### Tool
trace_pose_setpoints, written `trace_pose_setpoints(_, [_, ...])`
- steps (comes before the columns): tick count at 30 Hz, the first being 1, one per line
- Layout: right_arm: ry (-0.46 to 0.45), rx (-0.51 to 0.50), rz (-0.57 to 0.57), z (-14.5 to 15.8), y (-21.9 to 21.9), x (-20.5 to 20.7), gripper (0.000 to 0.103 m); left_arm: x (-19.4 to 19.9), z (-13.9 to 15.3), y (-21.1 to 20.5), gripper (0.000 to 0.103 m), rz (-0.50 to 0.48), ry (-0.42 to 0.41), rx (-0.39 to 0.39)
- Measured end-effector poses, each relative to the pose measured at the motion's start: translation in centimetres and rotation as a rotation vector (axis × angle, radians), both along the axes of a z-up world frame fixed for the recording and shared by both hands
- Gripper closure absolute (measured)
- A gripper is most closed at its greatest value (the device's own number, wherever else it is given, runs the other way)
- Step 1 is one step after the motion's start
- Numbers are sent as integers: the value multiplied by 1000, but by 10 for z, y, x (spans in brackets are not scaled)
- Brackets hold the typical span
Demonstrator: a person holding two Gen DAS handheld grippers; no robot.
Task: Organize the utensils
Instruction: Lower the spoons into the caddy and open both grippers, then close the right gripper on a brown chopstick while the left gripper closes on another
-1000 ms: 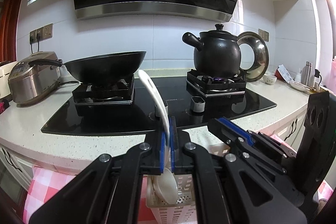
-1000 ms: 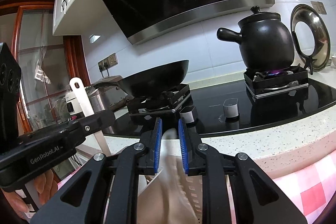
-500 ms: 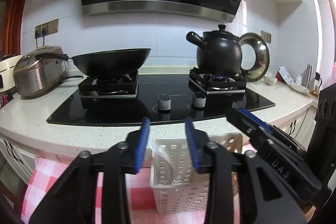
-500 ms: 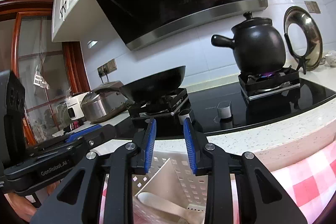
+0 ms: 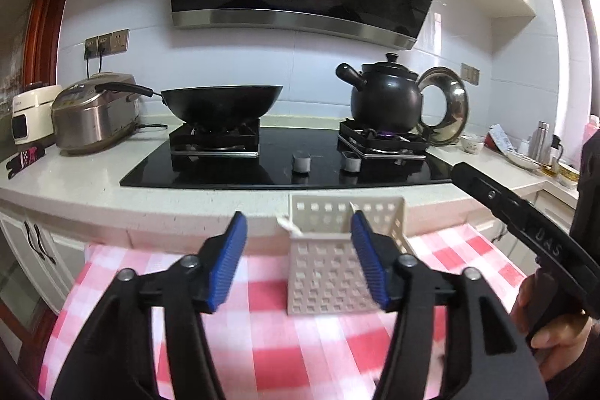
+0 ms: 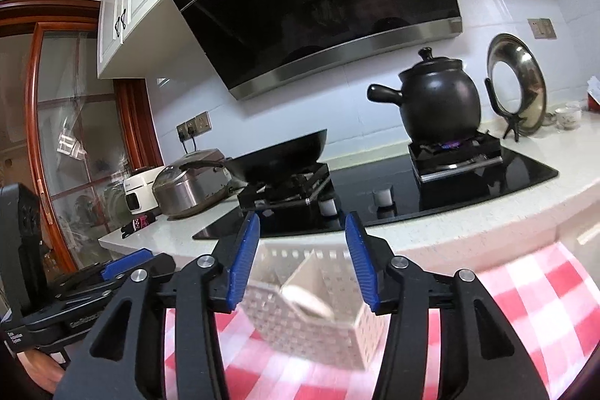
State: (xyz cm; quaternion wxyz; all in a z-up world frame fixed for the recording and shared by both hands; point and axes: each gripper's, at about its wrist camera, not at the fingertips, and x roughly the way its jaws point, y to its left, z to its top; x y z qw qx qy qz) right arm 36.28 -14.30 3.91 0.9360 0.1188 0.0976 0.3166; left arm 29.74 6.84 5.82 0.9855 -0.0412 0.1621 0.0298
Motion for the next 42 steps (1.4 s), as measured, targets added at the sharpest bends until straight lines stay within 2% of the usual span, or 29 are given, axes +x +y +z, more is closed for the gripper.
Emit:
trace_pose_setpoints(4, [19,-41,22,-8,-7,-34,55,-32,-4,-7,38,-12,-2,11])
trace_pose_setpoints(7, [22,-83,44,-13,-11,-60,52,-55,-9,-11,32,-21,-1,11])
trace_pose_setpoints(13, [25,-167,79,-24,-18,-110,50,-95,-25,-16,26,-17,30,33])
trace_pose_setpoints(16, [35,-184,86,-30,-25,-129,49,-113,-36,-19,23,-21,55,31])
trace_pose_setpoints(20, [54,-249,104,-39,-31,-157,46,-132,-49,-27,15,-40,95,42])
trace_pose_setpoints(23, [82,-301,115,-45,-36,-175,46,-149,-58,-34,14,-42,138,38])
trace_pose_setpoints(27, [107,-358,114,-52,-42,-189,46,-167,-69,-37,14,-30,180,20])
trace_pose_setpoints(31, [147,-372,101,-62,-50,-193,46,-177,-80,-32,14,-12,224,-12])
trace_pose_setpoints(37, [287,-444,59,-91,-49,-183,46,-169,-105,-22,13,-9,359,-81])
trace_pose_setpoints(42, [403,-479,67,-115,-40,-164,46,-159,-120,-15,13,-8,415,-120])
